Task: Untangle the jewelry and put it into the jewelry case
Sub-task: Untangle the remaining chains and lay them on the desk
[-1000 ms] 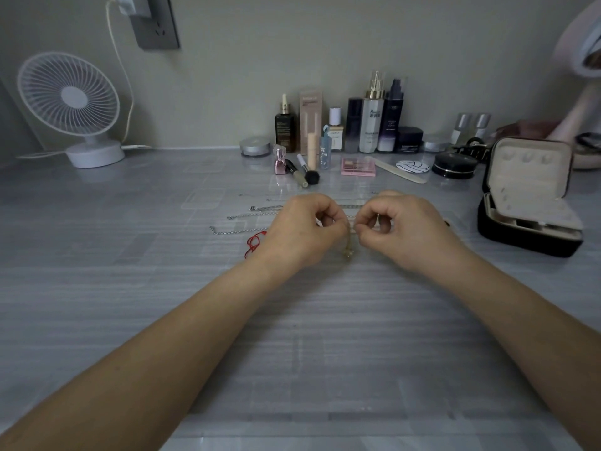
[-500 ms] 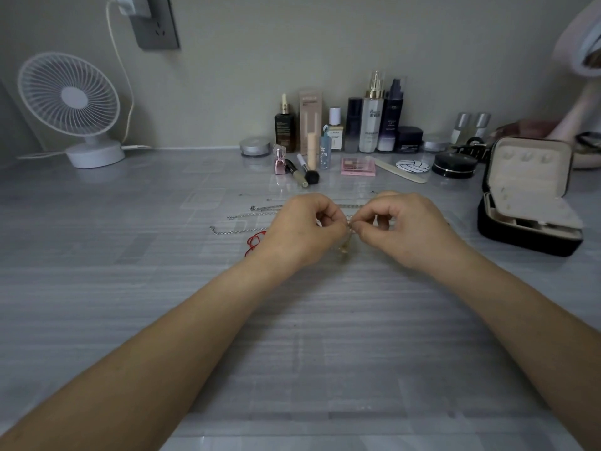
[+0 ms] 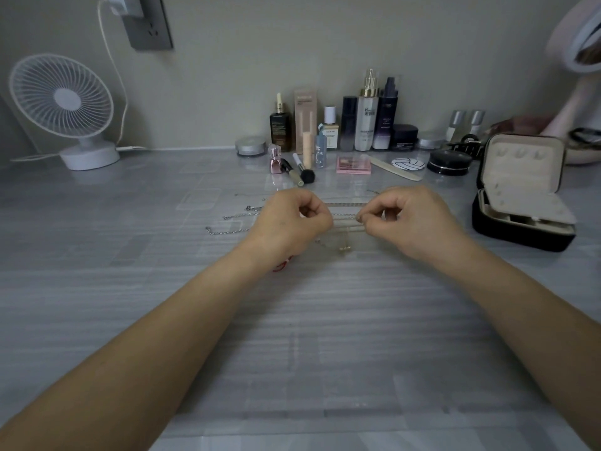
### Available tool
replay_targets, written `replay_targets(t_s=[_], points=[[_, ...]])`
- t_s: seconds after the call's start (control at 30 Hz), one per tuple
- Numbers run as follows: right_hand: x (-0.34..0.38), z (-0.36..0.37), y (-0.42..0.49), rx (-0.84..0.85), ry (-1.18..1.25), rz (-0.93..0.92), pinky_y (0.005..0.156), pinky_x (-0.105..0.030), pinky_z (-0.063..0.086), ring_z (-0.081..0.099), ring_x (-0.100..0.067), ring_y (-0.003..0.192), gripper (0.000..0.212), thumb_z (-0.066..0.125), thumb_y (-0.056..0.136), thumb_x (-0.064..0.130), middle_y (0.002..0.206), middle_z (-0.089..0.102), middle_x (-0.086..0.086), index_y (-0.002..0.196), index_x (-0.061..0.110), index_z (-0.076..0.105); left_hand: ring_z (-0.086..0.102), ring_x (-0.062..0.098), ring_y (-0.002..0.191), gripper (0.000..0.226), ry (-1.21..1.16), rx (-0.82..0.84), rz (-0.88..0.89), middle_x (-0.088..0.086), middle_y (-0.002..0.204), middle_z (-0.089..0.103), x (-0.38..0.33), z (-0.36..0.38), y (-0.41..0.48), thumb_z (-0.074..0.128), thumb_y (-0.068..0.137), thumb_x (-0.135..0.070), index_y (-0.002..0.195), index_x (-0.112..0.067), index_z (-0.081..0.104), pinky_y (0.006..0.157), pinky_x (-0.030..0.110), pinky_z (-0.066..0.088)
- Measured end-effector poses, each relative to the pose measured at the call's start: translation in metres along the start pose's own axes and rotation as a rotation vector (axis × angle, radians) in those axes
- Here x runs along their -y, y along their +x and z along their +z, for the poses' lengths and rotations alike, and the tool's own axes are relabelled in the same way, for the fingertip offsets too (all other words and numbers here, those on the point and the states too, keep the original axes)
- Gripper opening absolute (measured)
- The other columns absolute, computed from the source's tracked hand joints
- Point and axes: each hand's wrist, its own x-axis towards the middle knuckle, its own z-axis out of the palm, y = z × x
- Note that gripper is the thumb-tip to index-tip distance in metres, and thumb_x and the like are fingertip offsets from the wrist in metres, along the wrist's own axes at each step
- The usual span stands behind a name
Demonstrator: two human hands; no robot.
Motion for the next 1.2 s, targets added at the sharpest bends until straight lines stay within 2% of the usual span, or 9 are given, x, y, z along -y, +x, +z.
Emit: replay_targets(t_s=[0.17, 0.27, 0.33, 0.5, 0.57, 0.83, 1.03, 1.13, 1.2], points=[[-0.002, -0.004, 0.004, 0.005, 0.128, 0.112, 0.052, -0.004, 0.036, 0.05, 0.003, 0.053, 0.013, 0.07, 0.074, 0.012, 0.062, 0.06, 0.014, 0.068, 0.023, 0.07, 0.042, -0.001, 0.045, 0.017, -0.038, -0.009, -0.042, -0.001, 0.064, 0.052, -0.001, -0.003, 0.002, 0.06, 0.082, -0.009, 0.067, -0.015, 0.058, 0.048, 0.009, 0.037], [-0.002, -0.009, 0.006, 0.022, 0.297, 0.211, 0.058, -0.004, 0.041, 0.054, -0.001, 0.064, 0.012, 0.068, 0.076, 0.011, 0.072, 0.065, 0.008, 0.069, 0.021, 0.068, 0.041, 0.003, 0.047, 0.017, -0.071, -0.025, -0.116, -0.003, 0.058, 0.046, 0.0, -0.004, 0.003, 0.058, 0.084, -0.014, 0.067, -0.015, 0.054, 0.047, 0.015, 0.037], [-0.002, -0.01, 0.007, 0.005, 0.385, 0.292, 0.056, -0.008, 0.042, 0.052, -0.002, 0.063, 0.008, 0.065, 0.077, 0.012, 0.071, 0.064, 0.005, 0.07, 0.015, 0.068, 0.042, 0.011, 0.056, 0.017, -0.115, -0.037, -0.177, -0.002, 0.06, 0.046, 0.0, -0.005, 0.004, 0.056, 0.084, -0.016, 0.067, -0.016, 0.053, 0.05, 0.021, 0.036], [0.001, -0.009, 0.01, 0.063, 0.651, 0.472, 0.052, -0.022, 0.031, 0.051, -0.01, 0.054, 0.021, 0.048, 0.082, 0.008, 0.062, 0.059, 0.0, 0.064, 0.014, 0.058, 0.056, 0.013, 0.063, 0.012, -0.53, 0.006, -0.366, 0.001, 0.076, 0.062, -0.003, -0.006, 0.006, 0.047, 0.089, -0.015, 0.078, -0.015, 0.052, 0.052, 0.025, 0.04], [0.003, -0.008, 0.011, 0.11, 0.76, 0.522, 0.052, -0.024, 0.031, 0.053, -0.01, 0.052, 0.021, 0.042, 0.085, 0.008, 0.063, 0.06, -0.002, 0.068, 0.014, 0.054, 0.06, 0.013, 0.062, 0.012, -0.664, 0.052, -0.437, -0.001, 0.072, 0.067, -0.003, -0.005, 0.007, 0.043, 0.09, -0.017, 0.081, -0.015, 0.05, 0.052, 0.026, 0.043], [0.0, -0.006, 0.012, 0.15, 0.885, 0.594, 0.053, -0.025, 0.033, 0.051, -0.01, 0.049, 0.022, 0.038, 0.087, 0.017, 0.057, 0.059, 0.001, 0.067, 0.017, 0.047, 0.053, 0.01, 0.049, 0.018, -0.882, 0.133, -0.479, -0.006, 0.05, 0.049, -0.001, -0.006, 0.007, 0.04, 0.089, -0.018, 0.071, -0.018, 0.042, 0.055, 0.025, 0.046], [-0.002, -0.009, 0.012, 0.127, 1.05, 0.543, 0.057, -0.023, 0.036, 0.053, -0.008, 0.055, 0.031, 0.049, 0.089, 0.021, 0.058, 0.06, 0.004, 0.058, 0.02, 0.045, 0.043, 0.012, 0.044, 0.017, -0.783, 0.143, -0.506, -0.004, 0.045, 0.043, -0.001, -0.005, 0.006, 0.039, 0.088, -0.015, 0.071, -0.017, 0.038, 0.044, 0.021, 0.044], [0.0, -0.01, 0.011, 0.152, 1.047, 0.464, 0.055, -0.022, 0.036, 0.052, -0.007, 0.052, 0.021, 0.057, 0.083, 0.024, 0.056, 0.06, 0.005, 0.064, 0.019, 0.051, 0.042, 0.014, 0.046, 0.019, -0.497, 0.146, -0.465, 0.002, 0.05, 0.046, -0.004, 0.001, 0.002, 0.043, 0.089, -0.011, 0.07, -0.013, 0.042, 0.038, 0.019, 0.038], [-0.001, -0.008, 0.01, 0.193, 1.008, 0.408, 0.056, -0.023, 0.034, 0.049, -0.008, 0.052, 0.016, 0.058, 0.082, 0.025, 0.053, 0.057, 0.005, 0.068, 0.017, 0.056, 0.042, 0.014, 0.045, 0.011, -0.246, 0.151, -0.366, 0.005, 0.059, 0.048, -0.007, 0.004, -0.003, 0.047, 0.09, -0.012, 0.079, -0.012, 0.049, 0.036, 0.015, 0.033]])
